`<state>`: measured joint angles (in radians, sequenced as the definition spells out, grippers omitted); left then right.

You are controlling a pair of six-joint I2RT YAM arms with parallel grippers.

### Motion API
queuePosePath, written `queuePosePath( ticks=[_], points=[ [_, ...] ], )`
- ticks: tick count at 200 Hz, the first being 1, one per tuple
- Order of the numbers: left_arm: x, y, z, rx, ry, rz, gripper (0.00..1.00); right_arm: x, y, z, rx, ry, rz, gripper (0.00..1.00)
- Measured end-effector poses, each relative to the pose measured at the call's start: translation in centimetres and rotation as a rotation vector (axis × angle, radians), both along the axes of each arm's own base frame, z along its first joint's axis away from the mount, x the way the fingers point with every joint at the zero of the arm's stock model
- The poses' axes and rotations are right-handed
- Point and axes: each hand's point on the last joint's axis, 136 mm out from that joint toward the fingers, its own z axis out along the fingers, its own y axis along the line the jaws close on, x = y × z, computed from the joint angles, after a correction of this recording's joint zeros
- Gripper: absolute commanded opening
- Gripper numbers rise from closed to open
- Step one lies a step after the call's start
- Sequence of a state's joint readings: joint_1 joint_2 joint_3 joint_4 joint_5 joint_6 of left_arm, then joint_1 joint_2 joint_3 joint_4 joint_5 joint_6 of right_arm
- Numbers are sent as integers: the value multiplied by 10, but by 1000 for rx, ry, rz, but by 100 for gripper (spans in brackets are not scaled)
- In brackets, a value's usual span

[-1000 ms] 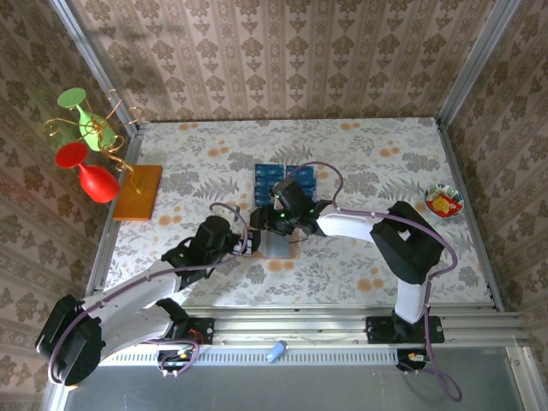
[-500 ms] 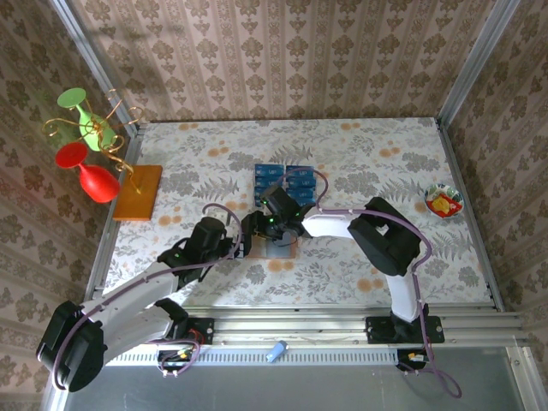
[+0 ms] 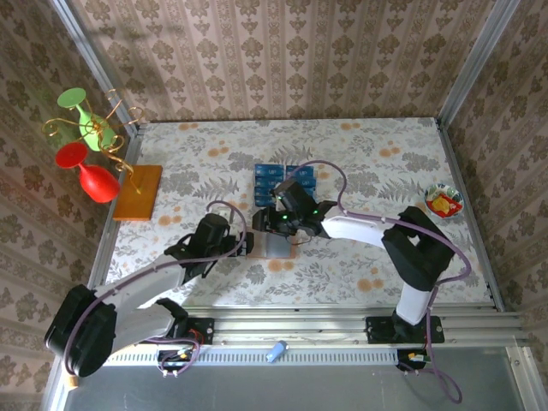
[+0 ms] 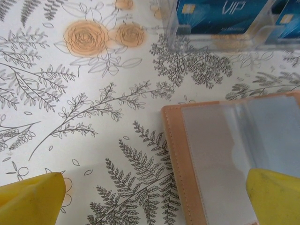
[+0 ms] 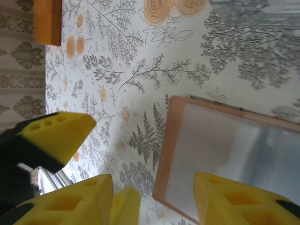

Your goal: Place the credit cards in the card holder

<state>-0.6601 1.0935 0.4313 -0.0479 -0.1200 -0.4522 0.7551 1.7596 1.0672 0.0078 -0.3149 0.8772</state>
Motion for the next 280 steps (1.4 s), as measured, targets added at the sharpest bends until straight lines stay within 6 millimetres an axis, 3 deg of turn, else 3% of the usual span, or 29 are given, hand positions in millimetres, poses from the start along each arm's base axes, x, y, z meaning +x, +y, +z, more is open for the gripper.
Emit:
queuePosePath(
  ticks=[36, 64, 103, 158, 189, 221, 238, 253, 280],
  points=[
    [6, -5, -13, 49, 56, -5, 100, -11, -36, -41, -100, 55, -36, 44],
    [10, -8, -24, 84, 91, -12, 100, -22, -50, -61, -148, 81, -39, 43],
    [6, -3, -41, 130, 138, -10, 100, -25, -53, -66, -151, 77, -38, 43],
    [6, 1, -47, 156, 148, 1, 100, -24, -54, -65, -141, 70, -41, 43],
    [12, -2, -37, 158, 150, 3, 100, -24, -60, -50, -138, 58, -42, 45],
    [43, -13, 9, 81, 93, 22, 100, 0, -76, -3, -95, -19, -93, 48],
    [67, -18, 36, 28, 52, 35, 100, 21, -98, 22, -67, -68, -162, 49],
    [87, -22, 54, 3, 24, 40, 100, 37, -121, 32, -63, -83, -231, 49],
    [105, -28, 54, 8, 33, 22, 100, 57, -163, 29, -83, -68, -347, 50]
  ],
)
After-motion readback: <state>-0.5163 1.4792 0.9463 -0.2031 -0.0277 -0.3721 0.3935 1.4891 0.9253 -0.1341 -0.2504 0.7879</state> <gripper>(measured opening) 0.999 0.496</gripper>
